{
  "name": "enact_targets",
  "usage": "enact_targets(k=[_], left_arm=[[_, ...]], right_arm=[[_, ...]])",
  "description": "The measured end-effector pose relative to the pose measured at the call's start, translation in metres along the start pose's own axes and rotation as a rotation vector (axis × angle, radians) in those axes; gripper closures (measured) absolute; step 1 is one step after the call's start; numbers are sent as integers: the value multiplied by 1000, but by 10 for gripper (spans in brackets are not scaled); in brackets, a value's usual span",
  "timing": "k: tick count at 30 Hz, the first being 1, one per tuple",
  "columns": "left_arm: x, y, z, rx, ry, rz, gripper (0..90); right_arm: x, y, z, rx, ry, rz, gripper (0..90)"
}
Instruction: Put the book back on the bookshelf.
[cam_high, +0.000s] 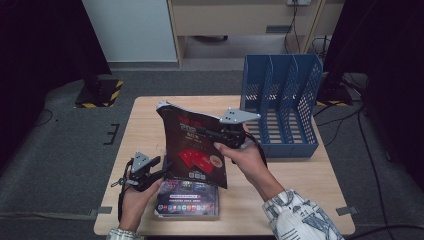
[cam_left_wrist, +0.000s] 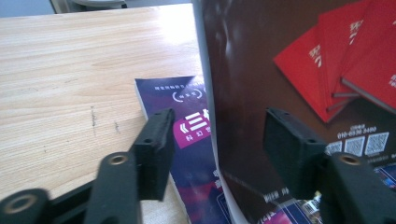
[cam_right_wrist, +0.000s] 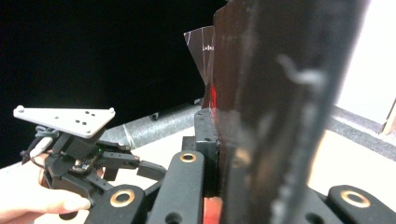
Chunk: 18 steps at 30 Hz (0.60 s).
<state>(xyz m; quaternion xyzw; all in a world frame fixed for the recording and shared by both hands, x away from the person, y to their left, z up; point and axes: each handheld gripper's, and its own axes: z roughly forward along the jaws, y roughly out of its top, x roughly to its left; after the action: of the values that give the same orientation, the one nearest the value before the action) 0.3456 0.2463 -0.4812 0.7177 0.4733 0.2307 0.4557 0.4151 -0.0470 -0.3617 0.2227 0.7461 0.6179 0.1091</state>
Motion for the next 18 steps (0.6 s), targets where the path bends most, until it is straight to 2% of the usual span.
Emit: enact_targets(k=[2,7,9,13,18], left_arm=[[2,0,0,3,9,-12,366],[6,-1,0,6,22,-28,322],[10,-2,0,19,59,-43,298],[15,-4,2,55,127,-30,229],[17,-4,3,79,148,-30,177]], right_arm=[[-1,2,-1,-17,-12,1,869],[-5,15,-6,-74,-59,-10,870],[-7,20,-8,-94,-83,-21,870],[-15,31,-12,-118,-128,-39,870],[-26,39,-17,-140,-169,-29,870]])
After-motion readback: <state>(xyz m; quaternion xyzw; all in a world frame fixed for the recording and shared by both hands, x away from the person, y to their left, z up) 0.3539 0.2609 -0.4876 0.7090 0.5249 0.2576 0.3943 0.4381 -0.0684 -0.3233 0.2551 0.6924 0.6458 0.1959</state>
